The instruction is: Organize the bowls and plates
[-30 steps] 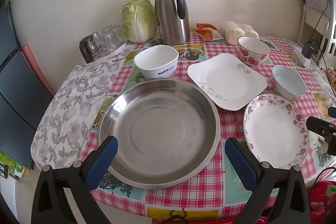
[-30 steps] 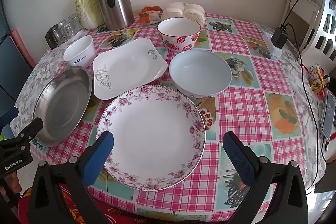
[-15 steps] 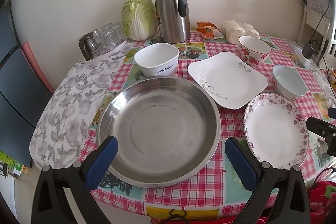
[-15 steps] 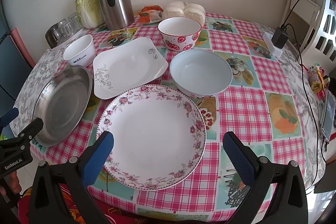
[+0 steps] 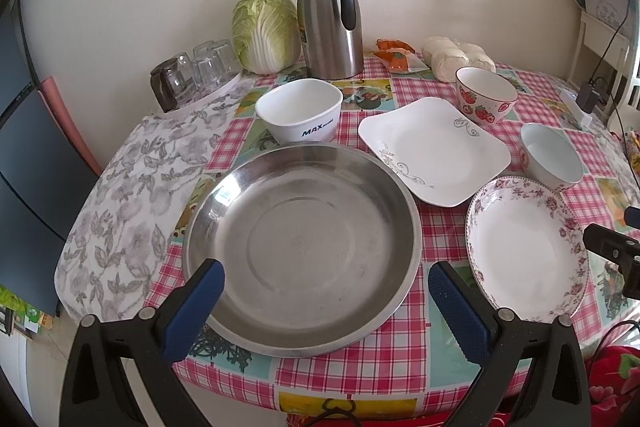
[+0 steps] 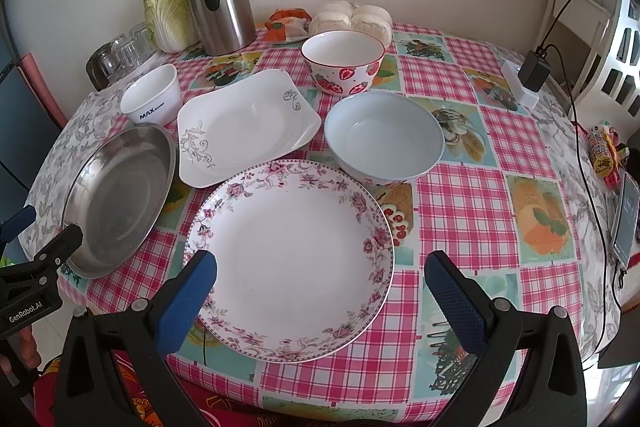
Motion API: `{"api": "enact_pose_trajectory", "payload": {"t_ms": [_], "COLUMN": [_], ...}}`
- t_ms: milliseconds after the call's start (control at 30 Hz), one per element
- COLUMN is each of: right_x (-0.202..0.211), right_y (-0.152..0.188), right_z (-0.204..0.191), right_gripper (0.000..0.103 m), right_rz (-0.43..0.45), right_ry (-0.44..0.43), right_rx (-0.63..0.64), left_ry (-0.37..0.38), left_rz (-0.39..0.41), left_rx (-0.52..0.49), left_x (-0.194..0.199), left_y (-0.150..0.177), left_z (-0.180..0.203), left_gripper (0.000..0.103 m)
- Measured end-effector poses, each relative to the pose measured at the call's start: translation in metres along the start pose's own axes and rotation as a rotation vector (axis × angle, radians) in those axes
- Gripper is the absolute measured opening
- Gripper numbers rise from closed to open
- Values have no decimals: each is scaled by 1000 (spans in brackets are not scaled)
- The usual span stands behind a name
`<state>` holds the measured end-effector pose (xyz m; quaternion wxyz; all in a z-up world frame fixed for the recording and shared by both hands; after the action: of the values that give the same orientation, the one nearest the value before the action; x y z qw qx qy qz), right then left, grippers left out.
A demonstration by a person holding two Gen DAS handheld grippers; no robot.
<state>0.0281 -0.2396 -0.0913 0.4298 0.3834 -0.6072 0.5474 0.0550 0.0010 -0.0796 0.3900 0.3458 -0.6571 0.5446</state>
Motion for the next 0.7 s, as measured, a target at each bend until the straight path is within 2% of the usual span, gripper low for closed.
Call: {"api": "enact_pose_trajectory", "payload": {"t_ms": [700], "right_x": [-4], "right_y": [3], "right_z": [-3], "right_gripper": [103], "right_rz": [-12], "right_ry": [6], "right_rx": [5], "left_ry": [22], "left_rz": [-11], "left_rx": [14], "left_x": [-3], "left_y": [0], "left_z": [-1], "left_gripper": [103]}}
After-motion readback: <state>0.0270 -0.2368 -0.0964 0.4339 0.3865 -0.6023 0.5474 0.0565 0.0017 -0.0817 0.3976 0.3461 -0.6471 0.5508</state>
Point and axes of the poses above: each gripper's, at about its wrist camera, not at the fingertips, and x roughly against the way its jaws point, z to its right, y to its underside, the point moved 9 cm from there along -x, roughly the way its jaws point, and after that the axes turned 12 degrees about -z, right-handed, at the moved point
